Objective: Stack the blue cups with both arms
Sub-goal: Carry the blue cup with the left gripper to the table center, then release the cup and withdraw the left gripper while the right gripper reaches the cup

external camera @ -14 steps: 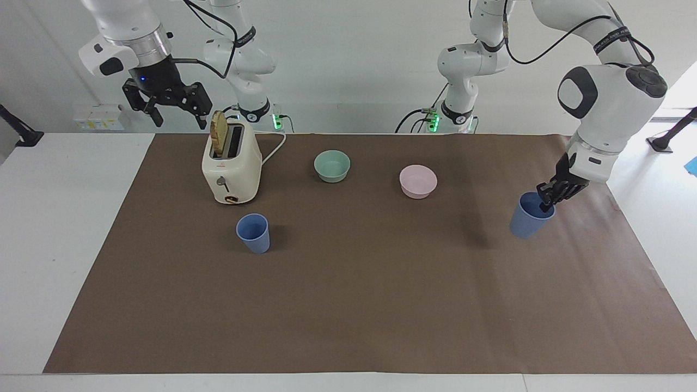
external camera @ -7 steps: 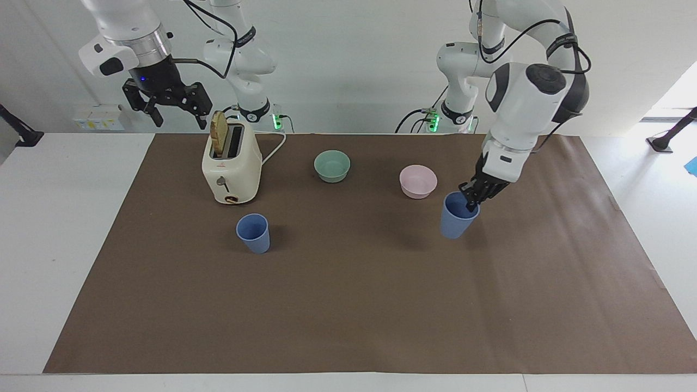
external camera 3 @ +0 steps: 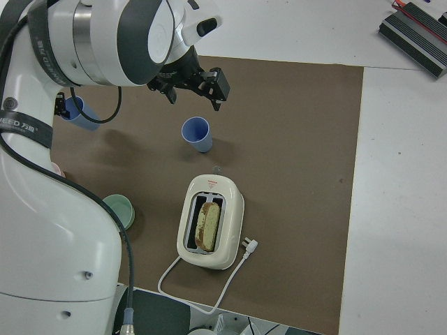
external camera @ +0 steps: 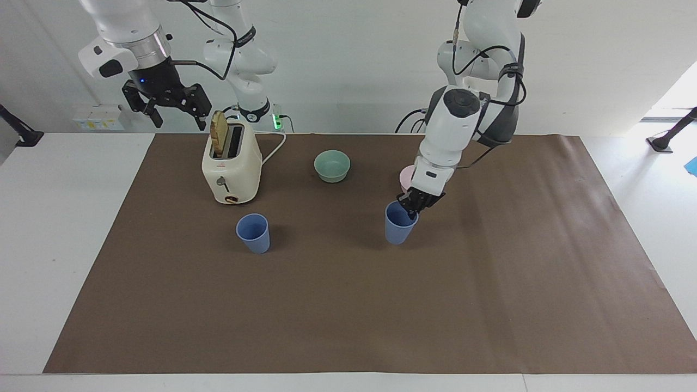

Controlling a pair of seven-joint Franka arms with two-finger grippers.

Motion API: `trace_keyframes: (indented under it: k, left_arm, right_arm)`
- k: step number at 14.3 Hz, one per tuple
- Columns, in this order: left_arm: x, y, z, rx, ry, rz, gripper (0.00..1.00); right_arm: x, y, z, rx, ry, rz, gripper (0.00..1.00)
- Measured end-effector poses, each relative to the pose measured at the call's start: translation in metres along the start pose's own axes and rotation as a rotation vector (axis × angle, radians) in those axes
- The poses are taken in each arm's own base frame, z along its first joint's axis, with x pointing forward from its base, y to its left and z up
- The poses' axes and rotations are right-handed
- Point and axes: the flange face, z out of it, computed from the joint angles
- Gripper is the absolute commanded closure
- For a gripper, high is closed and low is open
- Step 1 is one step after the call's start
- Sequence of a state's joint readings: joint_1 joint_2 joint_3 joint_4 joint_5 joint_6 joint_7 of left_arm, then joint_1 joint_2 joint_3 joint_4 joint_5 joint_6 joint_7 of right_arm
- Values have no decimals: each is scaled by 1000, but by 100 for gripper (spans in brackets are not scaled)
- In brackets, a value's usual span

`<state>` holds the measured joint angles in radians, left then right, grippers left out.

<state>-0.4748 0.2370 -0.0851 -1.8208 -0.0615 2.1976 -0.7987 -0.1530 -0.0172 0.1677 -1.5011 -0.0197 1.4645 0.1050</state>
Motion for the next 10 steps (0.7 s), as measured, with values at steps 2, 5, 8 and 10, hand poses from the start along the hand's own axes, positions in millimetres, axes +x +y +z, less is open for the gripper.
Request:
trace_keyframes:
  k: [2,5,8,10]
  left_arm:
    - [-17,14,16,2,-9,21,100]
    - [-28,16,32,17,-24,33,100]
    - [-25,8,39,30,-25,26,100]
    - [-25,5,42,35,-20,29,100]
  right_arm:
    - [6,-1,18,0,3,-1,0]
    - [14,-3,48,1,3,-4,0]
    - [25,-8,81,5,6,-19,0]
    - [32,-12,103,8,11,-30,0]
